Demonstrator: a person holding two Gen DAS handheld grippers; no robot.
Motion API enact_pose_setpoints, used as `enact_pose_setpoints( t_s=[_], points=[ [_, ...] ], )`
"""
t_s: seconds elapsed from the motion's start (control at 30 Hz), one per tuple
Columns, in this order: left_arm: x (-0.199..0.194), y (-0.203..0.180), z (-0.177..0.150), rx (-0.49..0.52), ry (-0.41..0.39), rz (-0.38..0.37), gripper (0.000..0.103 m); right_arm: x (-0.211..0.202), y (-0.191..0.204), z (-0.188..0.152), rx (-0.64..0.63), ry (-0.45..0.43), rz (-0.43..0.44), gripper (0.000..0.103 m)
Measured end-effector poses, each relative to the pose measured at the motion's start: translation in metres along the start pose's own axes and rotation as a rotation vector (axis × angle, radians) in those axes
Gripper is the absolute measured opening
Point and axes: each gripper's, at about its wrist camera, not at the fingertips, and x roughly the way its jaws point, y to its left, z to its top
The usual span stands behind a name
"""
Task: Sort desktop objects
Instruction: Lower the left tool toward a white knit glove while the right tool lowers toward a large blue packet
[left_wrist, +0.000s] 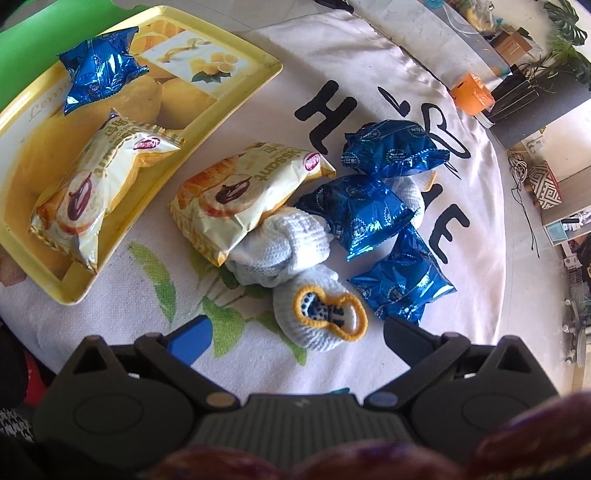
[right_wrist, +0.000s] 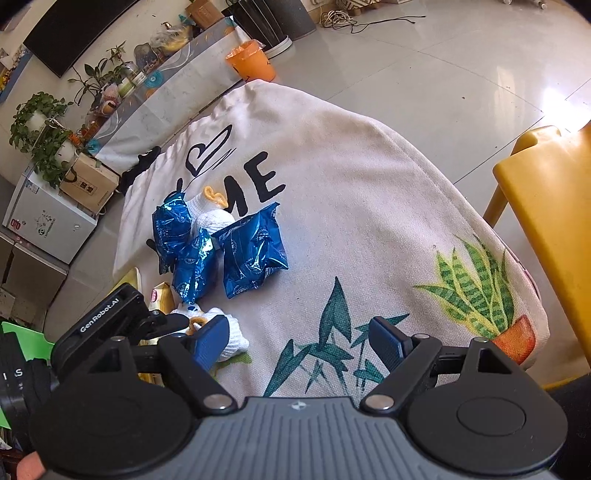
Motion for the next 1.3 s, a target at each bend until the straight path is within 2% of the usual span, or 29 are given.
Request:
enact_pose_setpoints(
  t_s=[0.2,0.5,0.93,1.3],
  points=[
    [0.019,-0.011,0.005,-0.036,-0.008,0.036,0.102,0.002,-0.008,0.008,0.045,-0.001,0.007,0.083],
    [0.044,-0.010,-0.001,-0.043,0.022,0.150,0.102,0.004,-0.010,0.012,0.053,-0.001,0.019,0.086],
    [0.016,0.036,-0.013,-0.005,0.021,0.071,0.103,0.005,-0.009,0.009,0.042,-0.001,0.010,0.086],
    [0.002,0.068,-0.020,-0.009,0.036,0.082,0.103,0.009,-0.008,0.004,0.029,0.013,-0.009,0.086]
  ],
)
